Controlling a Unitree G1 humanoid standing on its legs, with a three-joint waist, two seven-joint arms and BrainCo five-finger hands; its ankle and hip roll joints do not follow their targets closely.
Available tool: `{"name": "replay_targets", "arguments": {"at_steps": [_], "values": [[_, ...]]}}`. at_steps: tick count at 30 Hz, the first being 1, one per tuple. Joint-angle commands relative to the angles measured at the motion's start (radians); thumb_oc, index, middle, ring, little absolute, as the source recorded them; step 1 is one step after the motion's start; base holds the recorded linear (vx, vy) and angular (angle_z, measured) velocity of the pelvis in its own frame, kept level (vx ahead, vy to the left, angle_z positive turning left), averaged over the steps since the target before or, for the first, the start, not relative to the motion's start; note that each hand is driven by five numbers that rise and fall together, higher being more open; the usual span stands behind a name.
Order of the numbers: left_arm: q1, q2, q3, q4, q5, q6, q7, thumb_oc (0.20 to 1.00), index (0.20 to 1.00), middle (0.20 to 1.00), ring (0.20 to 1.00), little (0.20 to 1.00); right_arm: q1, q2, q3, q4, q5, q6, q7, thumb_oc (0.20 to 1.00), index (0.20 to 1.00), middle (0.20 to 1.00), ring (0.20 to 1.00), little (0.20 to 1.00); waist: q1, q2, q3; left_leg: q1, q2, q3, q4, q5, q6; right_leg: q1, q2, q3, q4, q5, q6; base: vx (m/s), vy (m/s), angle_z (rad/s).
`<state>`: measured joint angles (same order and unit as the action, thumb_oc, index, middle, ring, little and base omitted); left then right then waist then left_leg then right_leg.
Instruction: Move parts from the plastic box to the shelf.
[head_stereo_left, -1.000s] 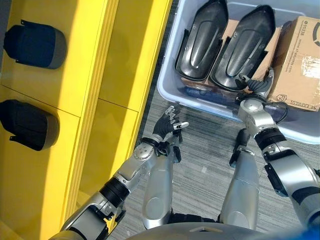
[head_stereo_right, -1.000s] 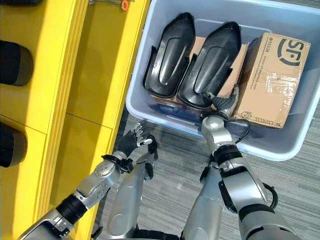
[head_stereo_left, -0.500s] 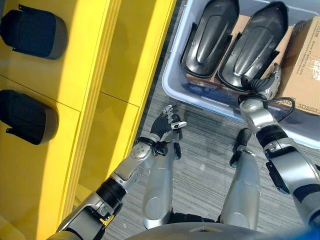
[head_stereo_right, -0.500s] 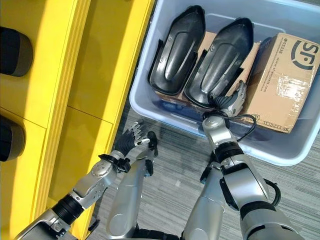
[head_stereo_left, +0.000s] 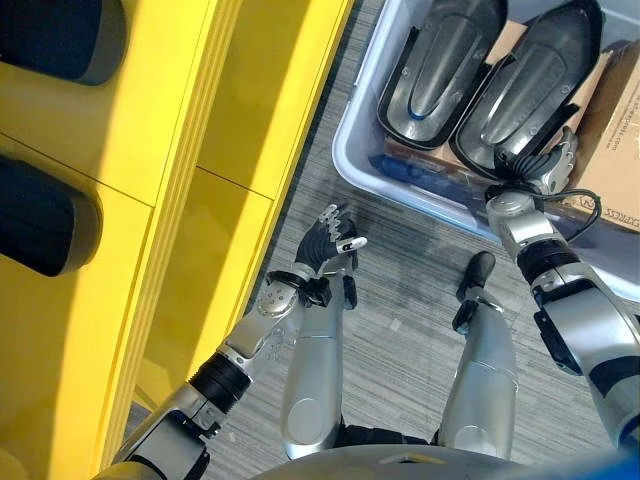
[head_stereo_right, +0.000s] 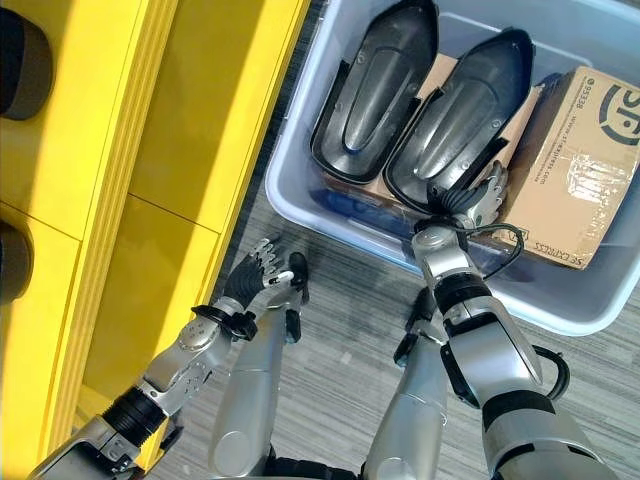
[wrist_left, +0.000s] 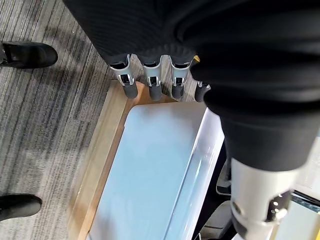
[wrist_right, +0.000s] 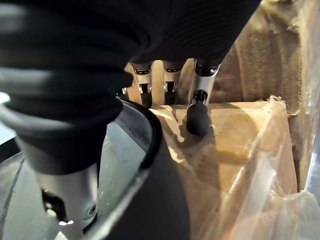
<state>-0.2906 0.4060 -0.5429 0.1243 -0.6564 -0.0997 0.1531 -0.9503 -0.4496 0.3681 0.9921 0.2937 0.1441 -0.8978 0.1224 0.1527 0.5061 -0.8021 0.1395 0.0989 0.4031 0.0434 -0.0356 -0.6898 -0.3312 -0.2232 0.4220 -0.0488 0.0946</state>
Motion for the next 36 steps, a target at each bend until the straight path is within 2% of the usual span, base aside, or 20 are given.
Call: {"name": "replay_targets", "arguments": {"at_steps": [1,4,6,7,8,18,26,29,34,36], "values": [[-0.001,0.027,-0.005,-0.087,0.002,-0.028,-0.007,1.000,1.000,1.000,1.000,1.000,-0.047,0.068,0.091,0.012,0.047,0.041,0.167,1.000,1.000,1.000,1.000,1.000,0.080,0.038,0.014,0.020,-0.073,0.067,-0.049,-0.089,0.052,0.005,0.036,-0.039,0.157,-0.121,-0.029,0.00,0.000,0.00],[-0.004,0.028,-0.002,-0.091,-0.001,-0.023,-0.006,1.000,1.000,1.000,1.000,1.000,-0.064,0.065,0.096,0.041,0.114,0.055,0.168,1.000,1.000,1.000,1.000,1.000,0.086,0.038,0.014,0.009,-0.073,0.064,-0.042,-0.091,0.052,-0.004,0.035,-0.043,0.166,-0.126,-0.030,0.00,0.000,0.00],[-0.004,0.033,0.000,-0.097,-0.003,-0.020,0.000,1.000,1.000,1.000,1.000,1.000,-0.072,0.058,0.090,0.060,0.098,0.064,0.180,1.000,1.000,1.000,1.000,1.000,0.088,0.040,0.014,0.002,-0.075,0.061,-0.040,-0.090,0.052,-0.010,0.038,-0.044,0.169,-0.128,-0.030,0.00,0.000,0.00],[-0.006,0.033,0.001,-0.095,-0.004,-0.020,-0.001,1.000,1.000,1.000,1.000,1.000,-0.076,0.057,0.092,0.067,0.103,0.069,0.182,0.925,0.925,0.925,0.925,0.925,0.089,0.040,0.014,-0.001,-0.074,0.062,-0.040,-0.090,0.052,-0.012,0.038,-0.044,0.170,-0.129,-0.031,0.00,0.000,0.00],[-0.007,0.033,0.000,-0.096,-0.003,-0.016,0.000,1.000,1.000,1.000,1.000,1.000,-0.083,0.054,0.096,0.083,0.118,0.073,0.186,0.200,0.200,0.200,0.200,0.200,0.091,0.042,0.014,-0.005,-0.075,0.060,-0.038,-0.089,0.052,-0.017,0.039,-0.046,0.174,-0.131,-0.031,0.00,-0.009,-0.05],[0.000,0.038,-0.019,-0.077,-0.004,-0.055,-0.019,1.000,1.000,1.000,1.000,1.000,-0.090,0.024,0.123,0.161,0.057,0.175,0.170,0.200,0.200,0.200,0.200,0.200,0.092,0.053,0.014,-0.013,-0.074,0.057,-0.041,-0.084,0.052,-0.034,0.047,-0.042,0.194,-0.145,-0.036,-0.01,-0.013,0.02],[0.002,0.041,-0.025,-0.072,-0.002,-0.065,-0.032,1.000,1.000,1.000,1.000,1.000,-0.091,0.005,0.122,0.187,0.034,0.188,0.158,0.200,0.200,0.200,0.200,0.200,0.089,0.056,0.014,0.000,-0.074,0.055,-0.052,-0.079,0.050,-0.030,0.050,-0.041,0.199,-0.151,-0.038,-0.02,-0.031,0.01],[0.004,0.039,-0.031,-0.076,0.000,-0.064,-0.029,1.000,1.000,1.000,1.000,1.000,-0.085,0.006,0.118,0.187,0.038,0.161,0.129,0.200,0.200,0.200,0.200,0.200,0.087,0.058,0.014,0.006,-0.074,0.058,-0.053,-0.079,0.049,-0.029,0.050,-0.038,0.204,-0.153,-0.040,0.00,0.000,0.00],[0.015,0.034,-0.031,-0.068,0.010,-0.079,-0.027,1.000,1.000,1.000,1.000,1.000,-0.071,0.007,0.097,0.124,-0.025,-0.037,-0.007,0.200,0.200,0.200,0.200,0.200,0.074,0.055,0.014,0.041,-0.071,0.068,-0.075,-0.077,0.048,-0.007,0.055,-0.032,0.188,-0.147,-0.038,-0.01,-0.015,0.00],[0.023,0.030,-0.029,-0.071,0.018,-0.080,-0.025,1.000,1.000,1.000,1.000,1.000,-0.064,0.011,0.084,0.073,-0.065,-0.080,-0.055,0.200,0.200,0.200,0.200,0.200,0.068,0.052,0.014,0.056,-0.069,0.073,-0.083,-0.076,0.047,0.004,0.057,-0.030,0.179,-0.145,-0.038,-0.02,-0.032,-0.06]]}}
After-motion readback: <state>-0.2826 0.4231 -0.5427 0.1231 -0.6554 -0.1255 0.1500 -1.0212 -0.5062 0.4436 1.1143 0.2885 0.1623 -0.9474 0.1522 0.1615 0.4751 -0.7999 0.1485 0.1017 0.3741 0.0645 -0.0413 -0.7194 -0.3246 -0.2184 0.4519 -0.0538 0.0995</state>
